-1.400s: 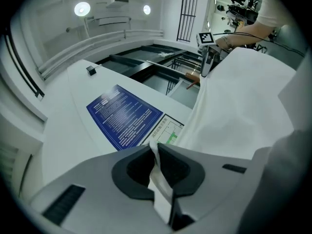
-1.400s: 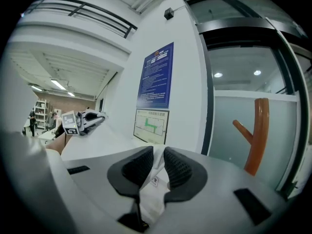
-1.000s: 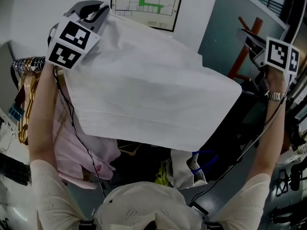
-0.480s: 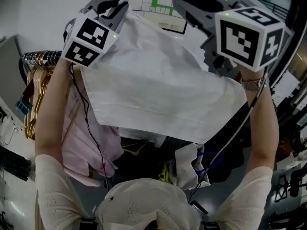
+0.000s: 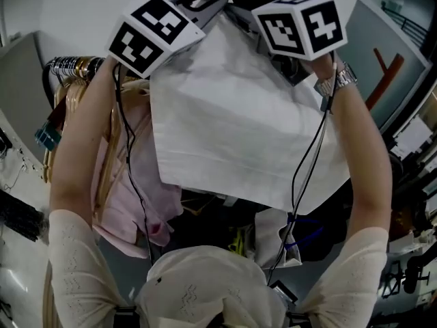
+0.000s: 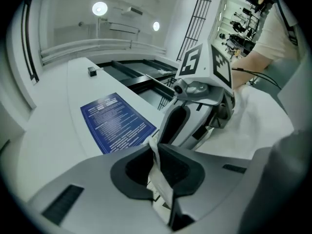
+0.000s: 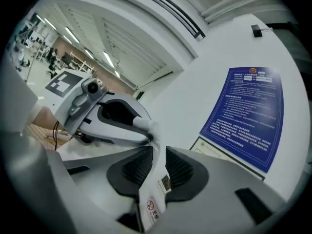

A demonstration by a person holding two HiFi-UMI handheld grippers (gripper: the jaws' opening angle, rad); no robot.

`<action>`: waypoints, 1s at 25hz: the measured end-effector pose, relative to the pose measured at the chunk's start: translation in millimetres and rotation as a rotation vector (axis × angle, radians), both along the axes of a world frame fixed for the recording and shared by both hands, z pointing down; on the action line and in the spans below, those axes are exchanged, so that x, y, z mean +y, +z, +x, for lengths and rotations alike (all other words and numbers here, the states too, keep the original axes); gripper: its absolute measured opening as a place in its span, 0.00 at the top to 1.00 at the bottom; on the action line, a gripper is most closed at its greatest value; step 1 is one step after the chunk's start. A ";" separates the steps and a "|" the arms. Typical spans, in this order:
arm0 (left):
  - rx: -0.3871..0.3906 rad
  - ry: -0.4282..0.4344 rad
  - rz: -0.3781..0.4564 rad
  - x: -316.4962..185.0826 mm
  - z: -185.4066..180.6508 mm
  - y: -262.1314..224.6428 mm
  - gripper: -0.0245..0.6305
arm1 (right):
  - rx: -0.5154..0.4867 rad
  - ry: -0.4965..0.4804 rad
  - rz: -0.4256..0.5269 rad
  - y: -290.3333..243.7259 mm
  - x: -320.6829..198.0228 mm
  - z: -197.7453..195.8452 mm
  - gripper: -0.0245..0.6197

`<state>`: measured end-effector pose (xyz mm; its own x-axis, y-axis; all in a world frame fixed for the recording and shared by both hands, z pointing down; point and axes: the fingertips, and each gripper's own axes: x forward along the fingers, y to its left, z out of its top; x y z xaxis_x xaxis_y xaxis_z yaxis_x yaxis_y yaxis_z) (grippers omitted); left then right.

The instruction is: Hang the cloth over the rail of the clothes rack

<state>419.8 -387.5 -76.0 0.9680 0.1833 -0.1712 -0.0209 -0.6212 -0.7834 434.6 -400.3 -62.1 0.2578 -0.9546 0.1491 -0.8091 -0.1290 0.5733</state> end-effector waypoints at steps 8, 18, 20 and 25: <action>-0.061 0.043 0.076 8.2 3.4 8.9 0.92 | -0.022 0.001 -0.015 6.2 -4.8 15.1 0.93; -0.045 -0.055 0.115 -16.0 -8.3 -2.3 0.92 | -0.062 0.042 0.016 5.8 0.0 27.9 0.93; -0.051 -0.039 0.116 -11.2 -4.7 -1.2 0.92 | -0.088 -0.023 0.048 3.3 0.0 17.3 0.93; -0.062 0.005 0.073 -6.1 1.9 -2.2 0.90 | -0.193 -0.162 0.077 -2.0 0.4 -4.6 0.82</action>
